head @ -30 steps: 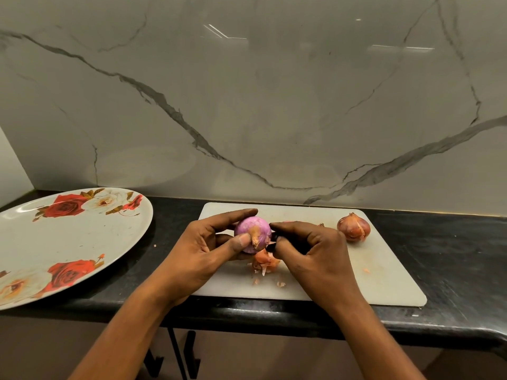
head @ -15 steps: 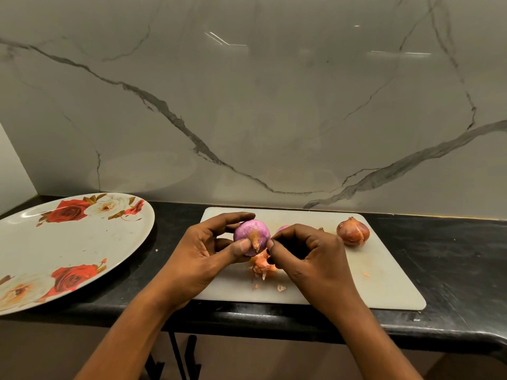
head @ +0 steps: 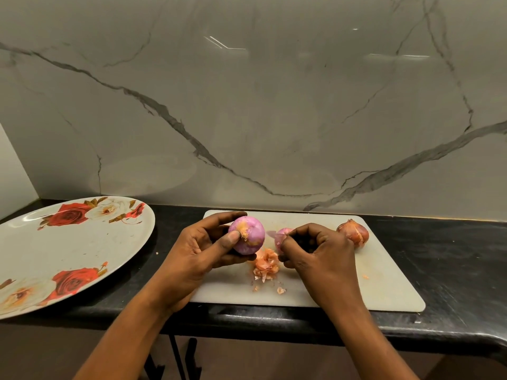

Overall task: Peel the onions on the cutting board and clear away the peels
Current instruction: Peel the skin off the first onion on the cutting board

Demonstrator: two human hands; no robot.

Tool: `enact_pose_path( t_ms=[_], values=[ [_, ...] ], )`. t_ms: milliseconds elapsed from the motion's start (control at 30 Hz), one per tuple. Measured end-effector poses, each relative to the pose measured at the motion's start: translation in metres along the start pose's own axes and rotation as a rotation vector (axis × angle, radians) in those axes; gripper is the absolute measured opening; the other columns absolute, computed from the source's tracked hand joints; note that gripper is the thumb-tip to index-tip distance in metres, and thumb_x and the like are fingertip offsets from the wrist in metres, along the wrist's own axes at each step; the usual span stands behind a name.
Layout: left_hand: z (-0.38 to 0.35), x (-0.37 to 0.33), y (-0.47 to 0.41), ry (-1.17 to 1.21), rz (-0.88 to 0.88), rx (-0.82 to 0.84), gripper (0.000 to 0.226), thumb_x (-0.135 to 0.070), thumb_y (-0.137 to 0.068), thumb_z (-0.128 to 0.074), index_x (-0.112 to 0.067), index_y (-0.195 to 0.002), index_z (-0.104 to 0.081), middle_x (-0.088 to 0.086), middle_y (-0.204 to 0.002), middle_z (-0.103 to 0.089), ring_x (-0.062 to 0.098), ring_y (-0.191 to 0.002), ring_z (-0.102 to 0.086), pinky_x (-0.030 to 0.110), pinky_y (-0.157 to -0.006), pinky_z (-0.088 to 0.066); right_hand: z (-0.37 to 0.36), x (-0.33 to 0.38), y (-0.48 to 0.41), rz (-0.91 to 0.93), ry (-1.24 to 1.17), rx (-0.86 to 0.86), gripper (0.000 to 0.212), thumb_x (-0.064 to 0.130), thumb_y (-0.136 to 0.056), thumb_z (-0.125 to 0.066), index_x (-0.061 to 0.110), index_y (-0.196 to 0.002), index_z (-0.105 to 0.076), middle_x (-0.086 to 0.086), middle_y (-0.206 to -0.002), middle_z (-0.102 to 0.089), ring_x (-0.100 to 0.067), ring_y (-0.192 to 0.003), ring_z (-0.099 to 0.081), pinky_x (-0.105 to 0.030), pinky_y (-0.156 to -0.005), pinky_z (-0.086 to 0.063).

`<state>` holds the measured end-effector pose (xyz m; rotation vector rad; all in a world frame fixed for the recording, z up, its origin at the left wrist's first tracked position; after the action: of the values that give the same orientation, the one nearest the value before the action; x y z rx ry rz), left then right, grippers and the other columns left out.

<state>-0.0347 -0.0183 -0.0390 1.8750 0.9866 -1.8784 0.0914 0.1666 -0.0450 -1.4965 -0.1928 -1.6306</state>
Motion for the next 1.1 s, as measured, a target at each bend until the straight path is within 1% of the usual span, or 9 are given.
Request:
enact_pose_path(
  t_ms=[100, 167, 367, 533, 633, 700, 833, 933, 1100],
  values=[
    [0.003, 0.000, 0.000, -0.031, -0.014, -0.033, 0.044, -0.021, -0.092, -0.064, -0.017, -0.136, -0.065, 0.005, -0.123, -0.075, 0.030, -0.112, -0.073, 0.033, -0.081, -0.063, 0.001, -0.001, 0.000, -0.015, -0.001, -0.011, 0.008, 0.016, -0.091, -0.080, 0.022, -0.085, -0.080, 0.006, -0.074, -0.079, -0.010, -0.069, -0.078, -0.039, -0.070, -0.068],
    [0.003, 0.000, 0.001, -0.073, -0.029, -0.040, 0.044, -0.021, -0.092, -0.065, -0.017, -0.135, -0.064, 0.004, -0.121, -0.075, 0.026, -0.110, -0.073, 0.033, -0.081, -0.063, -0.001, -0.002, 0.000, -0.002, 0.020, 0.024, 0.008, 0.016, -0.090, -0.082, 0.023, -0.086, -0.081, 0.008, -0.076, -0.079, -0.011, -0.071, -0.078, -0.038, -0.071, -0.067],
    [0.003, 0.002, 0.002, -0.124, -0.041, -0.019, 0.046, -0.009, -0.090, -0.071, -0.014, -0.134, -0.059, 0.010, -0.120, -0.076, 0.028, -0.113, -0.074, 0.031, -0.091, -0.062, -0.002, -0.006, 0.000, 0.037, 0.067, 0.050, 0.020, 0.012, -0.087, -0.082, 0.026, -0.101, -0.086, 0.016, -0.092, -0.081, -0.002, -0.088, -0.077, -0.034, -0.084, -0.066],
    [0.005, 0.005, 0.000, -0.146, -0.053, 0.011, 0.066, -0.012, -0.088, -0.077, -0.031, -0.148, -0.055, 0.013, -0.131, -0.070, 0.032, -0.121, -0.070, 0.045, -0.104, -0.057, -0.003, 0.000, 0.002, 0.062, -0.014, 0.088, 0.017, 0.023, -0.093, -0.080, 0.025, -0.110, -0.083, 0.014, -0.092, -0.082, -0.006, -0.084, -0.079, -0.037, -0.079, -0.067],
    [0.004, 0.005, 0.001, -0.187, -0.075, 0.040, 0.067, -0.018, -0.090, -0.081, -0.036, -0.150, -0.056, 0.009, -0.140, -0.066, 0.031, -0.128, -0.066, 0.051, -0.110, -0.051, -0.005, 0.004, 0.003, 0.077, -0.021, 0.153, 0.037, 0.037, -0.091, -0.081, 0.023, -0.126, -0.077, 0.009, -0.104, -0.082, -0.005, -0.090, -0.079, -0.036, -0.083, -0.067],
    [0.004, 0.005, 0.002, -0.210, -0.083, 0.055, 0.063, -0.016, -0.092, -0.079, -0.031, -0.149, -0.057, 0.005, -0.143, -0.065, 0.030, -0.130, -0.065, 0.053, -0.111, -0.051, -0.006, 0.006, 0.004, 0.099, -0.027, 0.203, 0.041, 0.034, -0.092, -0.081, 0.023, -0.131, -0.075, 0.007, -0.109, -0.081, -0.006, -0.094, -0.079, -0.035, -0.086, -0.066],
    [0.002, 0.004, 0.003, -0.243, -0.087, 0.055, 0.058, -0.010, -0.091, -0.075, -0.025, -0.146, -0.061, 0.005, -0.139, -0.068, 0.029, -0.124, -0.069, 0.050, -0.109, -0.054, -0.007, 0.012, 0.005, 0.170, -0.050, 0.277, 0.034, 0.017, -0.095, -0.078, 0.027, -0.128, -0.075, 0.013, -0.109, -0.081, -0.006, -0.099, -0.078, -0.030, -0.089, -0.064],
    [0.002, 0.003, 0.003, -0.226, -0.088, 0.064, 0.058, -0.008, -0.090, -0.076, -0.023, -0.144, -0.062, 0.008, -0.136, -0.069, 0.030, -0.121, -0.071, 0.045, -0.107, -0.056, -0.006, 0.013, 0.006, 0.186, -0.074, 0.277, 0.033, 0.015, -0.095, -0.079, 0.027, -0.125, -0.077, 0.014, -0.109, -0.081, -0.008, -0.102, -0.077, -0.029, -0.091, -0.063],
    [0.004, 0.003, 0.003, -0.217, -0.100, 0.074, 0.059, -0.006, -0.088, -0.076, -0.020, -0.143, -0.062, 0.006, -0.137, -0.070, 0.030, -0.121, -0.071, 0.044, -0.105, -0.057, -0.004, 0.013, 0.005, 0.174, -0.121, 0.280, 0.031, 0.015, -0.093, -0.081, 0.029, -0.121, -0.078, 0.014, -0.106, -0.081, -0.007, -0.100, -0.078, -0.027, -0.089, -0.063]
  ],
)
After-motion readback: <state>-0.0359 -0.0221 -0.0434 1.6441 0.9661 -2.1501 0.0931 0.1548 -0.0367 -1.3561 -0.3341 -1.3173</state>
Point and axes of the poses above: each hand's wrist, its own y-axis away from the middle knuckle, its own z-axis out of the back of the hand, x = y × z, the point moved 2 cm from there along -y, towards the middle knuckle
